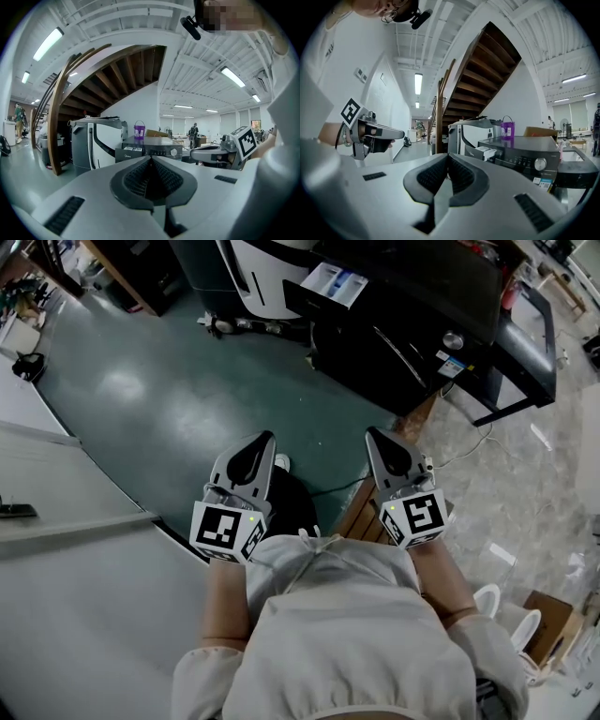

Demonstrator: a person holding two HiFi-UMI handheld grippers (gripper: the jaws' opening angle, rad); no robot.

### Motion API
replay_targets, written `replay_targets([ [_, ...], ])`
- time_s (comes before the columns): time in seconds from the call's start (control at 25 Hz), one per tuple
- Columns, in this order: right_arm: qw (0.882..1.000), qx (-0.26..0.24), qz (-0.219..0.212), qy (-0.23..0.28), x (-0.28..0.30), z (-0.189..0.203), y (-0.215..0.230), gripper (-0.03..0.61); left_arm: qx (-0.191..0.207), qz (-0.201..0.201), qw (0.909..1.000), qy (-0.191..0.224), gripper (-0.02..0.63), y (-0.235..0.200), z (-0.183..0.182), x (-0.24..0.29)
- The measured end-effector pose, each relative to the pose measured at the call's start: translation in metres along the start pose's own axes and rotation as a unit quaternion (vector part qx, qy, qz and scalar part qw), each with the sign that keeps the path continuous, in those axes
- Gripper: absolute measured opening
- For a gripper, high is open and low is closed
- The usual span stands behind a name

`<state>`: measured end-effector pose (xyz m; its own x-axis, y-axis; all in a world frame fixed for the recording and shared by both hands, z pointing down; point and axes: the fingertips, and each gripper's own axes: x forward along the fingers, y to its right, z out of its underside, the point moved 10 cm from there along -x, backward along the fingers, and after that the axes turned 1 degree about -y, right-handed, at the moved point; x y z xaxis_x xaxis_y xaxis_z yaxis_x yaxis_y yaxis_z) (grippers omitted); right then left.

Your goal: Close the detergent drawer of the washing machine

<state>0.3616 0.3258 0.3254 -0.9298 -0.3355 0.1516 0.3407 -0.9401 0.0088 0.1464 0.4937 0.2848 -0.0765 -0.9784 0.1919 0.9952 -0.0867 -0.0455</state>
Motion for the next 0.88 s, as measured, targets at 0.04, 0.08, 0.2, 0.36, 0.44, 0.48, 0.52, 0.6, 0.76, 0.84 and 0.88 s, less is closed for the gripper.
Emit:
replay_targets([
  [0.04, 1.000, 0.003, 0.010, -0.003, 0.017, -0.003, 0.001, 0.006, -0.003, 0.009, 1.0000, 0.001, 0.020, -0.018, -0.002, 0.012],
  [0.08, 1.000, 0.005, 0.020, -0.006, 0.035, -0.007, 0.002, 0.006, -0.004, 0.019, 0.9998, 0.003, 0.020, -0.036, -0.005, 0.025],
  [0.2, 0.999, 0.008, 0.052, -0.012, 0.086, -0.021, 0.005, 0.006, -0.001, 0.054, 0.9985, 0.003, 0.020, -0.092, -0.018, 0.066],
  [0.36, 0.994, 0.012, 0.103, -0.019, 0.160, -0.039, 0.012, 0.006, 0.003, 0.105, 0.9944, 0.000, 0.020, -0.166, -0.033, 0.126],
  [0.44, 0.992, 0.013, 0.124, -0.023, 0.192, -0.051, 0.011, 0.006, 0.008, 0.134, 0.9910, -0.003, 0.020, -0.198, -0.045, 0.150],
  [0.48, 0.991, 0.014, 0.134, -0.026, 0.205, -0.058, 0.011, 0.006, 0.010, 0.145, 0.9893, -0.005, 0.020, -0.212, -0.052, 0.161],
  [0.52, 0.989, 0.016, 0.143, -0.030, 0.217, -0.064, 0.011, 0.006, 0.010, 0.156, 0.9877, -0.008, 0.020, -0.225, -0.059, 0.170],
  [0.6, 0.986, 0.023, 0.161, -0.039, 0.236, -0.076, 0.012, 0.006, 0.008, 0.175, 0.9844, -0.017, 0.020, -0.244, -0.070, 0.188],
  [0.76, 0.979, 0.037, 0.192, -0.051, 0.260, -0.090, 0.016, 0.006, 0.001, 0.206, 0.9775, -0.044, 0.020, -0.268, -0.080, 0.217],
  [0.84, 0.976, 0.047, 0.205, -0.059, 0.266, -0.091, 0.017, 0.008, -0.004, 0.216, 0.9745, -0.058, 0.020, -0.274, -0.077, 0.226],
  [0.88, 0.974, 0.051, 0.212, -0.064, 0.266, -0.091, 0.018, 0.007, -0.005, 0.222, 0.9729, -0.066, 0.020, -0.276, -0.075, 0.231],
])
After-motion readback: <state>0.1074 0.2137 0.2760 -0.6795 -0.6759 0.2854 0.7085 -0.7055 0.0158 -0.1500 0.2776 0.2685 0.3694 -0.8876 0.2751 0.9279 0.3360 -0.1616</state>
